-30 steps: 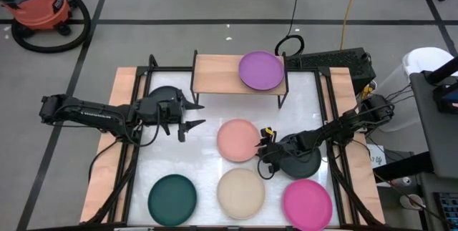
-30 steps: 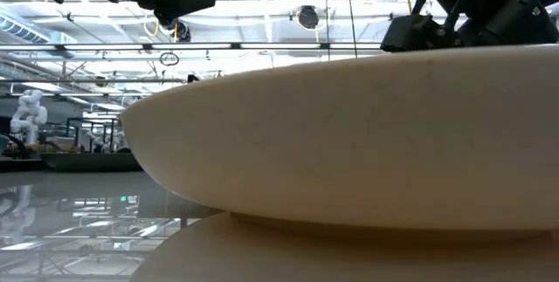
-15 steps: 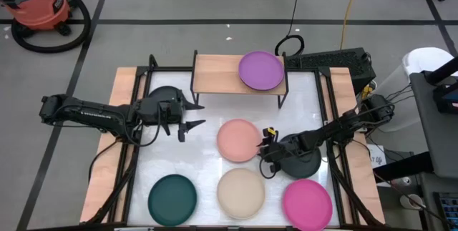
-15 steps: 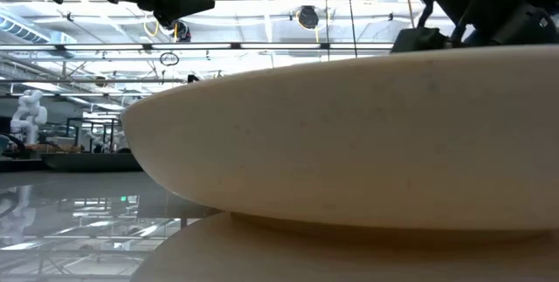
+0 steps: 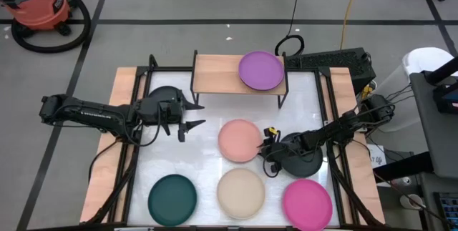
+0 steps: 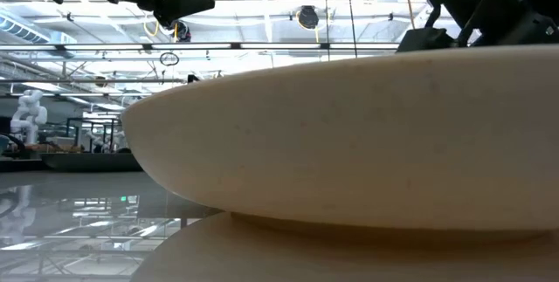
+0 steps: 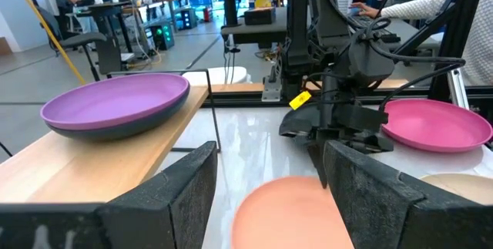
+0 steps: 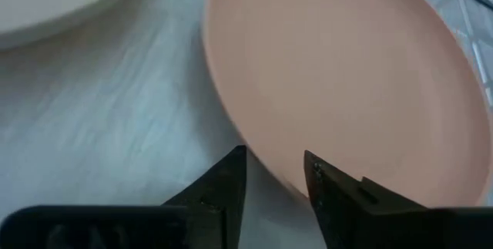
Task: Place and stack plates onto a shelf
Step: Stack the light orange plate on top of the violet plate on the shelf
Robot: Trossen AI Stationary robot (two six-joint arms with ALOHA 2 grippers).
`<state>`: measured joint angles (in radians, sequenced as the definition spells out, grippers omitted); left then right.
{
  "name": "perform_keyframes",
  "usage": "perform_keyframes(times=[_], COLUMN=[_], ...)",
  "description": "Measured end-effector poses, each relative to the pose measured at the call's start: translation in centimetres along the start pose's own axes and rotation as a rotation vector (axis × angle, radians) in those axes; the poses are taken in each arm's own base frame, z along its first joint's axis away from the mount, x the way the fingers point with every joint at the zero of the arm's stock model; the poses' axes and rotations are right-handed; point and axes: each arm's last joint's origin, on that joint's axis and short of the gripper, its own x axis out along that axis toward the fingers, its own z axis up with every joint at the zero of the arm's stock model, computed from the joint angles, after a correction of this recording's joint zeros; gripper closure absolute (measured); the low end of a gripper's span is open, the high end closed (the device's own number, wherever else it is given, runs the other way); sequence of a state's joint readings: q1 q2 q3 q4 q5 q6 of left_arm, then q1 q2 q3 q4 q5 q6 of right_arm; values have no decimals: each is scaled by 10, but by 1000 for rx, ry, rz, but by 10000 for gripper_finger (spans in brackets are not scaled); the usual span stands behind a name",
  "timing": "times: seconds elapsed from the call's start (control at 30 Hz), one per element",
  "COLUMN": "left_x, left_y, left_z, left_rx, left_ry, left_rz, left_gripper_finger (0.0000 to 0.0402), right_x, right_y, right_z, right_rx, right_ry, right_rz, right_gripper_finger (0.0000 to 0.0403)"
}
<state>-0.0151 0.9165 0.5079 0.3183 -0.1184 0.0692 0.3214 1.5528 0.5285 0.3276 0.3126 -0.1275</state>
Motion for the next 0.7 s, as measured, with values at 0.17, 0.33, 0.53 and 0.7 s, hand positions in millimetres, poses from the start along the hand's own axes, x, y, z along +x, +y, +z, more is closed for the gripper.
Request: perform_keyframes(times=[0.17,0.33,0.53,0.7], left_x=[0,0,0,0], left_y=[0,0,0,0], left_z=[0,0,0,-1], left_rx=[-1,-3,-3,-3], left_ry=[0,1,3,7], left_rz=[0,0,0,-1], left_gripper_finger=[158,158,158,158], right_x=[0,-3,-14,-34], right_y=[0,-2,-9,-20], right_z=[0,6,36,71], right_rx=[-48,-137,-144,-186], right_ry=[-2,-25,-144,-284], right_rz=[0,-6,-34,-86], right_gripper_finger=[343,396,400,401])
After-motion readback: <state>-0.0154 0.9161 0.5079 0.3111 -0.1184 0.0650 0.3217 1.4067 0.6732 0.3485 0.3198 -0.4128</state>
